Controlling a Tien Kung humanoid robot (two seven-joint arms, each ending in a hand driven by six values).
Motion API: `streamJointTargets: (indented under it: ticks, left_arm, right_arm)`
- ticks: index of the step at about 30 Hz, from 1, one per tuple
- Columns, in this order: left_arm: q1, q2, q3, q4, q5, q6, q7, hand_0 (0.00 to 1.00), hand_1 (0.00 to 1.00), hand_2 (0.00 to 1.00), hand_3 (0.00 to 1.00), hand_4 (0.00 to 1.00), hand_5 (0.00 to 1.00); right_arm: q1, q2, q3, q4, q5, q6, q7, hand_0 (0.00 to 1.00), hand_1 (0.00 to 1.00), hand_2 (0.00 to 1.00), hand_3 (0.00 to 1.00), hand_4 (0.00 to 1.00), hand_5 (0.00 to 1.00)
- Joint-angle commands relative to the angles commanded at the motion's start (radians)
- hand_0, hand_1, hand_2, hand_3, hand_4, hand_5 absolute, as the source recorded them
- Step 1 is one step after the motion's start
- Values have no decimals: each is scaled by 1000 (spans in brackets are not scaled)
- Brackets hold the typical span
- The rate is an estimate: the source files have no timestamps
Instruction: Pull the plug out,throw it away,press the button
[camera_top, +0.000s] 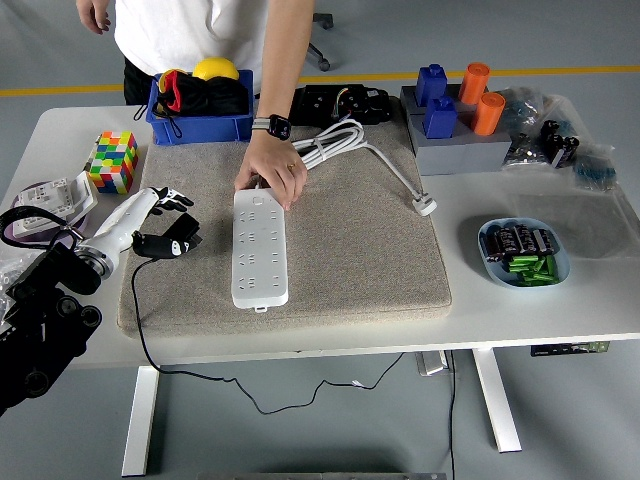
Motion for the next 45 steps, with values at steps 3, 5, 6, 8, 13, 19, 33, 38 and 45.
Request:
streamJointTargets:
  ticks: [3,5,6,8,13,19,33,38,45]
  left_arm:
    - [1,0,-1,-1,-1,-2,0,735,761,702,716,893,2]
    - [1,0,-2,-5,0,-2,1,735,761,702,716,893,2]
    - [1,0,-3,-9,1,-1,0,735,761,702,716,893,2]
    - [1,1,-2,-23,0,1,-1,728,749,701,713,899,2]
    - [-17,1,22,-59,-12,11,-11,728,749,701,713,899,2]
    - [-84,3,97,-34,-49,3,-10,501,652,673,685,839,2]
    - [-290,-3,329,82,-144,-2,40,155,2,22,591,12,2]
    - [-373,-20,423,147,-145,-15,76,139,2,7,586,6,2]
    - [-464,-47,540,237,-151,-29,107,132,2,5,589,2,2]
  right_arm:
    - [0,0,2,0,0,0,0,742,674,674,632,661,522]
    - [0,0,2,0,0,0,0,742,674,674,632,661,522]
    - [0,1,3,-1,0,0,0,742,674,674,632,661,522]
    - [0,0,3,0,0,0,0,742,674,674,632,661,522]
    - [-1,0,1,-1,1,0,0,742,674,674,632,661,522]
    - [2,1,0,1,4,-1,1,741,674,673,633,661,522]
    - [2,-2,-4,-2,11,-1,1,742,674,673,632,661,522]
    - [4,-4,-7,-2,15,-2,1,742,674,673,632,661,521]
    - [4,-7,-16,-3,20,-3,1,742,674,673,632,660,521]
